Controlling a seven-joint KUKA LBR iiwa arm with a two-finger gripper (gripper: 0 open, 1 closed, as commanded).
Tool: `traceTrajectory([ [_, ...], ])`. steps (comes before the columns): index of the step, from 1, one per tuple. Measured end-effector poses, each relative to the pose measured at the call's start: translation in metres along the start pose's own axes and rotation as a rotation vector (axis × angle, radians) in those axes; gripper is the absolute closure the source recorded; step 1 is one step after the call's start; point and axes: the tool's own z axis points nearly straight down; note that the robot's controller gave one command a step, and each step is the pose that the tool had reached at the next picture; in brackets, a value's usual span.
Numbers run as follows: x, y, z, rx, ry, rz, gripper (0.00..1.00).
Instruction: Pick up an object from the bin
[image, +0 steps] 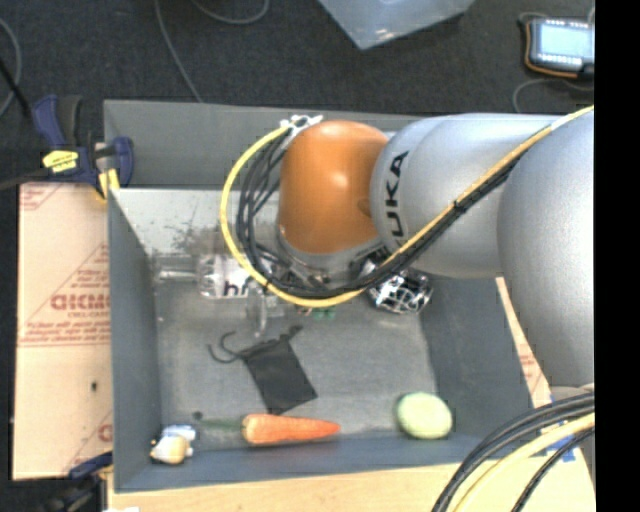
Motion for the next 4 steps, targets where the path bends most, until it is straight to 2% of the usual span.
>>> traceTrajectory([
  [1, 0.019, 0.004, -0.027, 0.0, -0.012, -0.078, 1.0],
  [2, 0.039, 0.008, 0.004, 0.0, -0.001, -0.203, 1.0],
  [3, 0.048, -0.019, 0.023, 0.0, -0.014, -0.008, 0.0],
  [4, 0.048, -0.019, 0.023, -0.001, -0.015, -0.007, 0.0],
])
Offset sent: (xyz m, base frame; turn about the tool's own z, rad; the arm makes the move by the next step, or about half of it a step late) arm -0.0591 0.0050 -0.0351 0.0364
